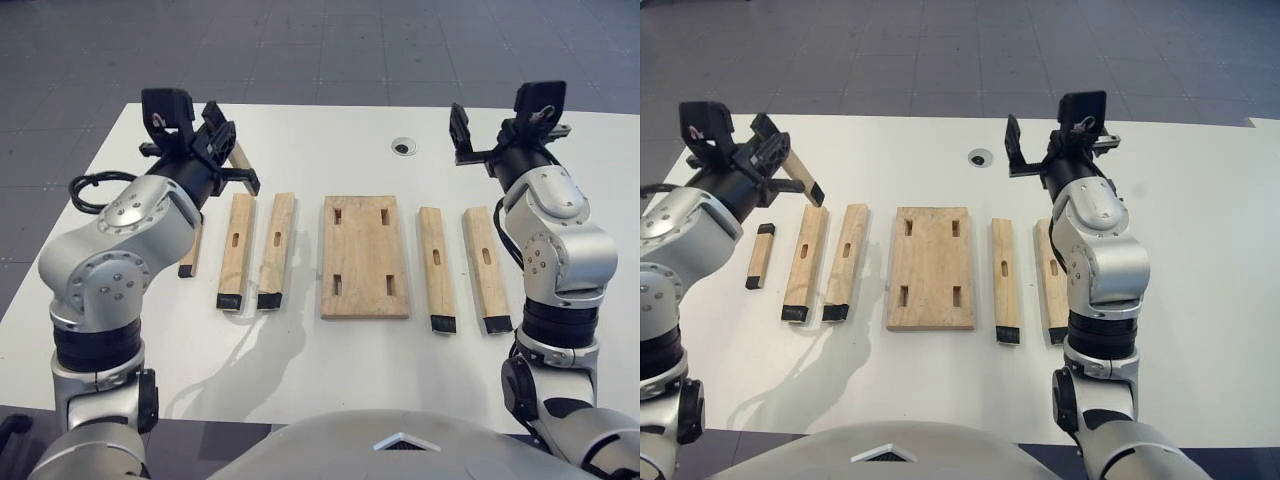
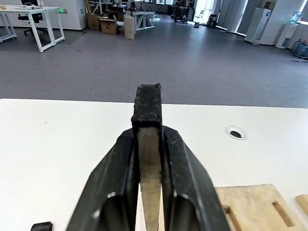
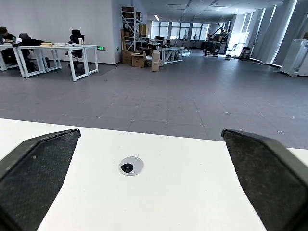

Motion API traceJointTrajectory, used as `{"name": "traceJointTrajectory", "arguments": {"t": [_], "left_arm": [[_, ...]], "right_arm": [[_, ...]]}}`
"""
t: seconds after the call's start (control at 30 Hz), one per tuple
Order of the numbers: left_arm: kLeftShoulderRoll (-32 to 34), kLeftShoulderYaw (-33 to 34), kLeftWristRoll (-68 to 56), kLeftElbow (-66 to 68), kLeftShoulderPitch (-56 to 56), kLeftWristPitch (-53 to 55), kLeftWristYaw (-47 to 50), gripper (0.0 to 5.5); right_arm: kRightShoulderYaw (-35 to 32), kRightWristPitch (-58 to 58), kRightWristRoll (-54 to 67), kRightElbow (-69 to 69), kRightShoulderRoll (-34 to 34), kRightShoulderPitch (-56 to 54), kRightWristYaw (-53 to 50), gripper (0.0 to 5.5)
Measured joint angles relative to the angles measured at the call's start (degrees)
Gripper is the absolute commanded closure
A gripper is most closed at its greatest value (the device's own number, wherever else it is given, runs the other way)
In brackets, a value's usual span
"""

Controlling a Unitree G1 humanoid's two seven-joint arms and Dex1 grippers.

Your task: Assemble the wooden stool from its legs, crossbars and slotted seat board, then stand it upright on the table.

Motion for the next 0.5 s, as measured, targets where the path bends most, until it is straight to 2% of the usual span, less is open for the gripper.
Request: {"name": "traceJointTrajectory", "arguments": {"t": [0.27,0.5], "left_arm": [[-3.6,2.5,7.4,0.6,7.1,-1.6,-5.0,5.05],[-5.9,1.3,18.5,-0.9,13.8,-4.9,-7.9,5.05]], "right_arm": [[-0.5,-0.2,-0.8,-1.3,2.4,2.3,-1.5,0.00],[-0.5,-0.2,-1.0,-1.3,2.6,2.3,-0.8,0.00]]}}
